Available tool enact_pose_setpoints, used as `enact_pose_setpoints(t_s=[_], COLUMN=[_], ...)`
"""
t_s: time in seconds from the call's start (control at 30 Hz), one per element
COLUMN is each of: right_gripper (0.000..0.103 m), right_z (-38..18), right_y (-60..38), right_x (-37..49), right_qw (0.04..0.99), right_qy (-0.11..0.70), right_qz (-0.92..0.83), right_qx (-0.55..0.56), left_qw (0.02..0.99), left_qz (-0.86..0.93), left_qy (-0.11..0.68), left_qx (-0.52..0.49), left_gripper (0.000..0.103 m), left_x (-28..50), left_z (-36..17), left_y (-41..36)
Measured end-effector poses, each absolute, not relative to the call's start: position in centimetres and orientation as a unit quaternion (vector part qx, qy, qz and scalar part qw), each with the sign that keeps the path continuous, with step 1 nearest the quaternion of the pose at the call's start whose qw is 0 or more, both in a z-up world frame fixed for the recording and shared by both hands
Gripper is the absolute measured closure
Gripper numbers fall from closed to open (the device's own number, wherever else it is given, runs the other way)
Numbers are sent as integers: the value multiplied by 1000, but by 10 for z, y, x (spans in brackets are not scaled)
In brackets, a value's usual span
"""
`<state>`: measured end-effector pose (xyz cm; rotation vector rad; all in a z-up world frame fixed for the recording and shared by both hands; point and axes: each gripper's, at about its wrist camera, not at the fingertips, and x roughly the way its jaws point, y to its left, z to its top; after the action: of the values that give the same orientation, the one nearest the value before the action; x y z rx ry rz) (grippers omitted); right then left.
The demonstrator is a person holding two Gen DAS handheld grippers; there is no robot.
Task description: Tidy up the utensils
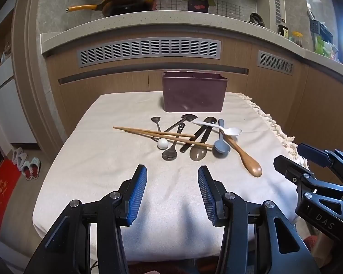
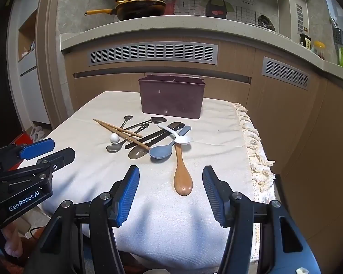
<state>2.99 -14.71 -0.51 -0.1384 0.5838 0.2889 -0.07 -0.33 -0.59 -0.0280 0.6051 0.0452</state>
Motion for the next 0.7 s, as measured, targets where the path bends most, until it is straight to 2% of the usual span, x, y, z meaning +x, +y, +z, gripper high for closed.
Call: enact_pose_setpoints(t_s=[0.7], right_gripper=[49], right_z=[-5], right_y=[-154], right_x=[30], right_qw=[945], right_qy=[290], right_qz=[141], right_qx=[-59], left_qw=[952], left_qz=[15], left_qy=[305], left_qx=[-18], left_gripper=[56], left_x=[2], left_z=[-3], left_y=[5])
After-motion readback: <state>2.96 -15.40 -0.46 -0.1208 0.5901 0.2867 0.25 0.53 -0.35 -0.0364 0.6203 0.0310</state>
